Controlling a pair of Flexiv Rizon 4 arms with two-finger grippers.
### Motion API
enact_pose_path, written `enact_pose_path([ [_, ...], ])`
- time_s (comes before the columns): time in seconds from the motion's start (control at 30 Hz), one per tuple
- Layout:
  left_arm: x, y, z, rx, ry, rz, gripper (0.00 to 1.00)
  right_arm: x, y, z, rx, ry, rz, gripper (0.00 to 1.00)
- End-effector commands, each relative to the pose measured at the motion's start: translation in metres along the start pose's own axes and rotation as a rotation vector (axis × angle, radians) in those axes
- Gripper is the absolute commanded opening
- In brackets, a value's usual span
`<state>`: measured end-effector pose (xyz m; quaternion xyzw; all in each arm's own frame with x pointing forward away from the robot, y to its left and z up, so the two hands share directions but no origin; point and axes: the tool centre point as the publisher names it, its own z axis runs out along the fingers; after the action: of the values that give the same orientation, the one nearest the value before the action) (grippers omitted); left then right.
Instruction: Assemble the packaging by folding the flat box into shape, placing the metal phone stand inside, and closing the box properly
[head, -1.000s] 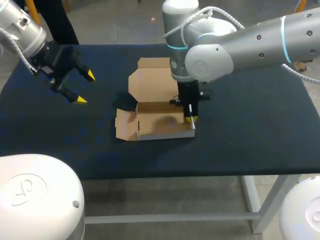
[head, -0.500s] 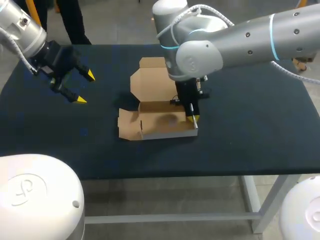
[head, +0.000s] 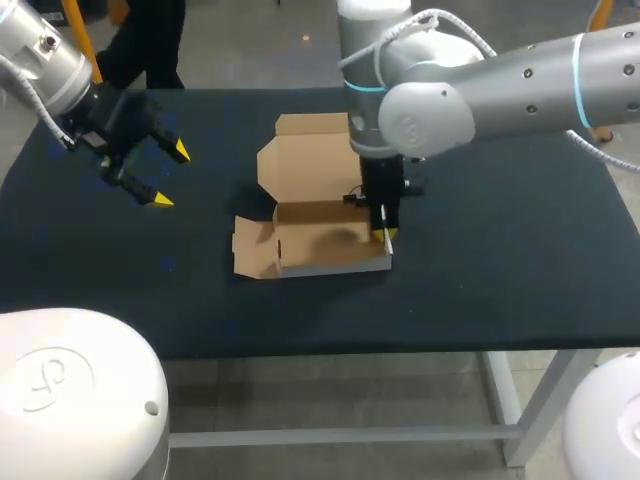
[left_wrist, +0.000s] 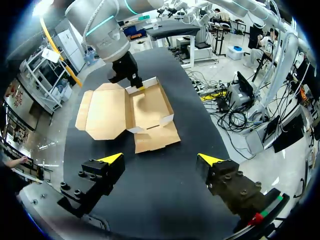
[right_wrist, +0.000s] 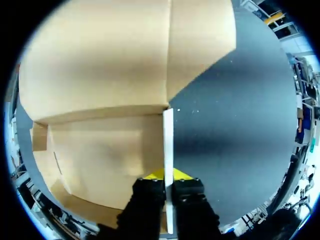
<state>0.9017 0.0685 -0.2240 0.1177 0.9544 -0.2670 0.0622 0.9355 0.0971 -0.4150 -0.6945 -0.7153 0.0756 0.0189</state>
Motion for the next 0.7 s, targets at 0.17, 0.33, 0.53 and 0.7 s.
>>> enact_pose_path([
  [0.17, 0.0005, -0.0004, -0.0015, -0.003, 0.003, -0.001, 1.0, -0.0029, -0.0108, -0.0031, -0.044, 0.085, -0.027, 0.0],
  [0.33, 0.0005, -0.0004, -0.0015, -0.003, 0.003, -0.001, 1.0, -0.0011, -0.0132, -0.0026, -0.055, 0.098, -0.043, 0.0],
  [0.53, 0.0005, -0.0004, -0.0015, -0.003, 0.003, -0.001, 1.0, 0.0022, -0.0144, 0.0012, -0.047, 0.093, -0.038, 0.0],
  [0.7, 0.0005, -0.0004, -0.0015, -0.003, 0.003, -0.001, 1.0, 0.004, -0.0151, 0.0032, -0.045, 0.083, -0.034, 0.0],
])
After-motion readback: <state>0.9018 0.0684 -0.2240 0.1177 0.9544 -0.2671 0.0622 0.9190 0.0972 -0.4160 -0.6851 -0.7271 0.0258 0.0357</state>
